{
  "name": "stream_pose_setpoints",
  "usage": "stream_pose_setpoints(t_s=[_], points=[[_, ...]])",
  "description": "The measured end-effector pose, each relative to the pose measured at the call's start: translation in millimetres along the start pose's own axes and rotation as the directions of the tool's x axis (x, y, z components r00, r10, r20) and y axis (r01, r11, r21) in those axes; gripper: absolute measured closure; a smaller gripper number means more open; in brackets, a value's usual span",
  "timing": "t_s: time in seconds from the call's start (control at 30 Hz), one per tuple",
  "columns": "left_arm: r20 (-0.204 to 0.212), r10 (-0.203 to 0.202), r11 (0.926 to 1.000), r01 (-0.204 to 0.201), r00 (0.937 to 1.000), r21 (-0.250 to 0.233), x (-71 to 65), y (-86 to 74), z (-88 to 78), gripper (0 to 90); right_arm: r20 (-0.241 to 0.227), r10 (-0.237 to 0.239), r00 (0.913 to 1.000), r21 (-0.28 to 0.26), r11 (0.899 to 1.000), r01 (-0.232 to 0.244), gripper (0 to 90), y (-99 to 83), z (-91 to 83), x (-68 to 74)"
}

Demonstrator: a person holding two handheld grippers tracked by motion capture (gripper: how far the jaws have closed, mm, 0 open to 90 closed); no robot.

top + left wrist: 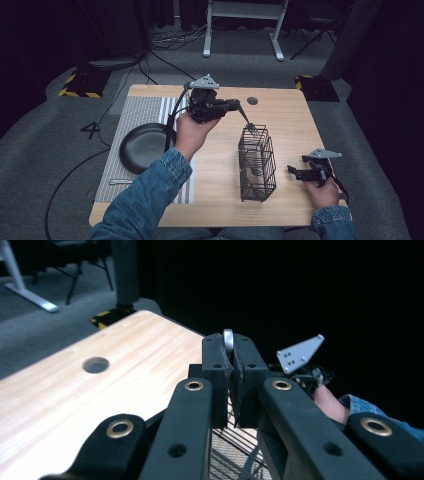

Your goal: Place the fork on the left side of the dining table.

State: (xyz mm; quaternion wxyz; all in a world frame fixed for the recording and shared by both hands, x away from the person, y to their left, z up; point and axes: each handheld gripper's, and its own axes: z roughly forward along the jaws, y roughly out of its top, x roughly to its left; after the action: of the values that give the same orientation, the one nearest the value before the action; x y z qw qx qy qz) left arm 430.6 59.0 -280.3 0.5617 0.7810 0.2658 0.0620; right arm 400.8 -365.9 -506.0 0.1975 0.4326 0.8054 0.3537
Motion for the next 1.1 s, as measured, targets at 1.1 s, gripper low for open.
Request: stream_pose_setpoints(t_s=[1.1], points=[[-0.218, -0.073, 0.9950, 0.057, 0.9732, -0.082, 61.6, 12.7, -47.5, 86.4, -0.001, 0.002, 1.0000, 0.002, 1.000, -0.002, 18.2, 0.0, -0.1, 0.1]])
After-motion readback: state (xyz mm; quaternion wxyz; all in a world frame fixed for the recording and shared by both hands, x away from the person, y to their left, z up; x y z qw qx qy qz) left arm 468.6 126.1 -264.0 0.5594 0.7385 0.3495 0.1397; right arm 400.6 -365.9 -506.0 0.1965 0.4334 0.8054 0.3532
